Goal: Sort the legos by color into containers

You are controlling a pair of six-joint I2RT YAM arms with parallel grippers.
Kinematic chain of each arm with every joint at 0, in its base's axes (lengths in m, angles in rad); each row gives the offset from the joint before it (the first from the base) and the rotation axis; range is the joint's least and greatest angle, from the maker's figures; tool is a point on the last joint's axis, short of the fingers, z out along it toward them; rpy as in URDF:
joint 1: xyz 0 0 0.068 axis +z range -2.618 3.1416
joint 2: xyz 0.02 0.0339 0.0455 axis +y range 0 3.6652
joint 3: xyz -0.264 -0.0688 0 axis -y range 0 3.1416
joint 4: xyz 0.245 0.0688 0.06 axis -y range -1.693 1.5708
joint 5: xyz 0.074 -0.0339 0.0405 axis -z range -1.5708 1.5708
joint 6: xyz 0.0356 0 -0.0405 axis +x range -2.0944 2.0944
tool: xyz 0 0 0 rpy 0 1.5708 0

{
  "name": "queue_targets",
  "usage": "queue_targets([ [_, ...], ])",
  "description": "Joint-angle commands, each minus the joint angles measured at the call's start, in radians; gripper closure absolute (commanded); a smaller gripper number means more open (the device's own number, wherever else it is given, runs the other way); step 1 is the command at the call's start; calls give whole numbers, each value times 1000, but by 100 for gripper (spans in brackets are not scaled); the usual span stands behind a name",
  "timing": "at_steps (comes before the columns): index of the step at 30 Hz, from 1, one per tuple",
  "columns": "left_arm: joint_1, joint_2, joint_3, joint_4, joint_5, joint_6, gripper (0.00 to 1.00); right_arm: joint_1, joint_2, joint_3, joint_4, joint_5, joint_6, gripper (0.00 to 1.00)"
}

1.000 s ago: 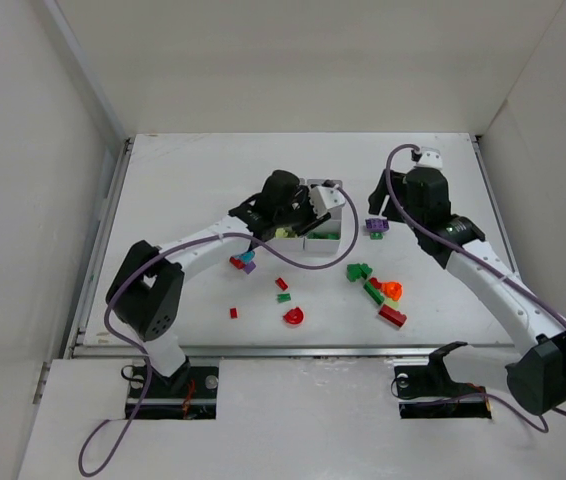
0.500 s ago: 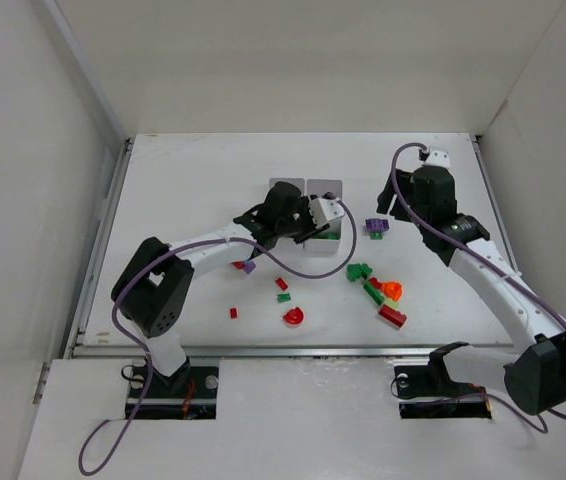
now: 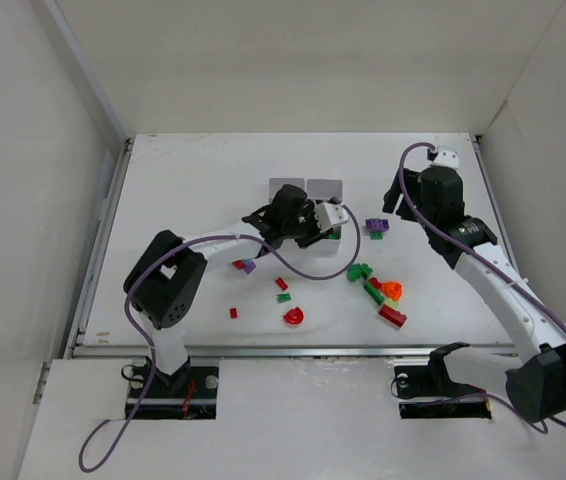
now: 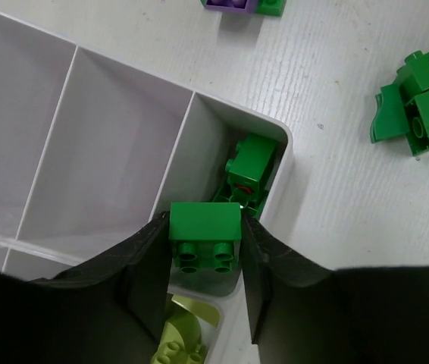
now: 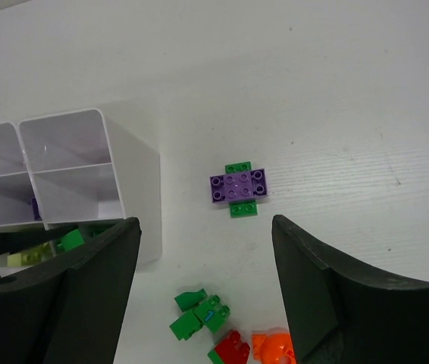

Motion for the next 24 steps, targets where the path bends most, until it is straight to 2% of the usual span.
queue_targets([
  [1,-1,-7,68,-9,45,-4,61,-4,-33,4,-1,15,-7,24],
  [9,-1,-25,102,-42,45,-43,43,-4,-33,4,-1,15,-7,24],
  [15,-1,-59,102,-73,56,-52,39,-4,-11,4,8,-14,-17,24],
  [17,-1,-83,113,-84,56,-64,39,-4,-2,4,8,-23,-17,19],
  [18,-1,-97,113,-95,56,-73,39,-4,15,4,8,-34,-26,13],
  [21,-1,-178,122,-104,56,-84,39,-25,117,46,-37,-55,-35,1],
  [24,-1,-223,122,-116,33,-84,39,-73,189,84,-52,-145,-35,0],
])
